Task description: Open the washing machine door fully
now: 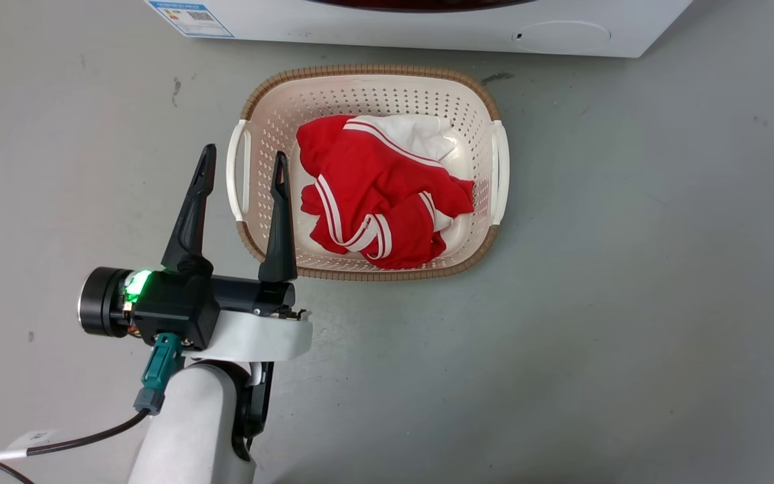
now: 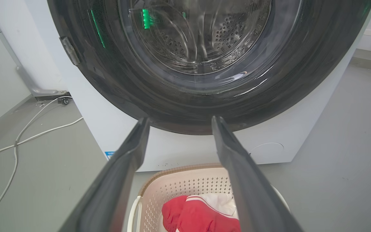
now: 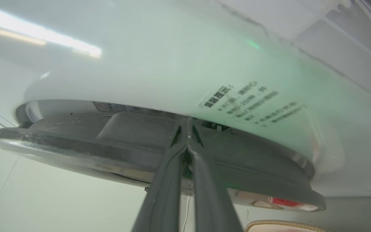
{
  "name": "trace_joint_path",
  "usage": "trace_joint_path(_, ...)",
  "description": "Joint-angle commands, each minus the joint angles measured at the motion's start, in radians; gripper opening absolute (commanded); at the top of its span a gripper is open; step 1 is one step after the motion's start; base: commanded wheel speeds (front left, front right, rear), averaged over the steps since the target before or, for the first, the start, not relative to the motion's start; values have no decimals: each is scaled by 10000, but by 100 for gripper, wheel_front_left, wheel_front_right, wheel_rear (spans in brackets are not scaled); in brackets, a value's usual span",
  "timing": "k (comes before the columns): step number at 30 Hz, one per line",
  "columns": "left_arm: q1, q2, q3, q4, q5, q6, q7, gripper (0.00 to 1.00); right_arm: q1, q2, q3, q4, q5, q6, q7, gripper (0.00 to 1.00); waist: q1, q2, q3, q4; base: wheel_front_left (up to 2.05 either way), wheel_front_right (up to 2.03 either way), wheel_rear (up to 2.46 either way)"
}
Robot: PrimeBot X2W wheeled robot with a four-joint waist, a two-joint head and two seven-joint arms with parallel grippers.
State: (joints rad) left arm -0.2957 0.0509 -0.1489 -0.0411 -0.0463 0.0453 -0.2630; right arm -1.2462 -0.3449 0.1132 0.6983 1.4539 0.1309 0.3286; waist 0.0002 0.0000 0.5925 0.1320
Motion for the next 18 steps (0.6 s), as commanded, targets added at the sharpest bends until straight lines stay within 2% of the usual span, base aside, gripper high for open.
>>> trace_joint_path(1, -124, -10, 0, 8, 8, 72, -27, 100, -216, 56, 92, 96, -100, -3, 44, 0, -2, 0, 53, 21, 0, 0, 0)
trace_joint_path(6, -213, -10, -58, 45, -26, 77, -27, 100, -468, 239, 430, 213, -228, -3, 350, 0, -2, 0, 121, 41, 0, 0, 0)
trace_joint_path(18, -19, -8, -46, 219, 16, 39, -27, 100, 283, 259, 894, -116, -103, 11, 1149, 0, -2, 0, -212, -159, 0, 0, 0)
